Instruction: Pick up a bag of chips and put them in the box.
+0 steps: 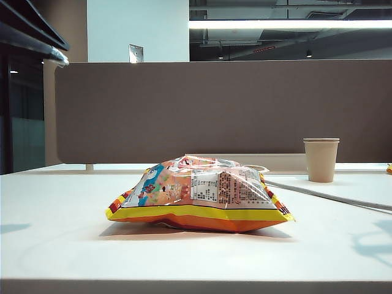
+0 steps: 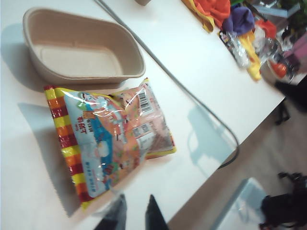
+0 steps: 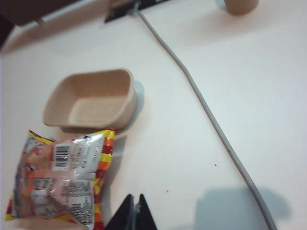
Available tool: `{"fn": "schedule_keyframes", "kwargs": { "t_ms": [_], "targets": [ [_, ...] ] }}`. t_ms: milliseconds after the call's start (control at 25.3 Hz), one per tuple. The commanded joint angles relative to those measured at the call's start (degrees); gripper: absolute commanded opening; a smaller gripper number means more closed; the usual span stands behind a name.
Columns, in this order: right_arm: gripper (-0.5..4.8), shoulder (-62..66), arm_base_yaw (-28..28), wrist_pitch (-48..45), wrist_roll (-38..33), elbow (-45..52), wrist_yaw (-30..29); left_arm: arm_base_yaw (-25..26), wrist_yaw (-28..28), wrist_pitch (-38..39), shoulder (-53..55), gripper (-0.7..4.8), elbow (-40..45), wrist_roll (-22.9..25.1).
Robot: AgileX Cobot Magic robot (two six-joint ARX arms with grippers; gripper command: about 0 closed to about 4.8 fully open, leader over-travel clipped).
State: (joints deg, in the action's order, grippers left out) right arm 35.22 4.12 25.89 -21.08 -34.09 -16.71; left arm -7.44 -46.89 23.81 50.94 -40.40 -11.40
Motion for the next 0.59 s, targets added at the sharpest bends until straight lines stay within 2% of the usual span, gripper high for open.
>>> {"fn": "schedule_keyframes", "kwargs": {
  "t_ms": [40,198,395,593],
  "targets": [
    [0.13,7.21,1.46,-0.46,1.79,-3.02,-1.2,-0.11,2.12,-0.72,0.79,0.57,-0.31,6.01],
    [0.14,16.09,4.39,-1.49,2.1,-6.01,-1.66,-0.13,2.1,-0.81,2.62,0.58,-0.31,9.46],
    [0.13,24.79,9.46,-10.14,2.08,-6.78,-1.64,-0.42,1.92,-1.68,6.64,0.58,-0.31,11.91],
    [0.13,29.77,11.82,-16.13,1.62,-6.78,-2.49,-1.99,-4.07,-5.51,12.79,0.58,-0.31,12.94]
  ]
}}
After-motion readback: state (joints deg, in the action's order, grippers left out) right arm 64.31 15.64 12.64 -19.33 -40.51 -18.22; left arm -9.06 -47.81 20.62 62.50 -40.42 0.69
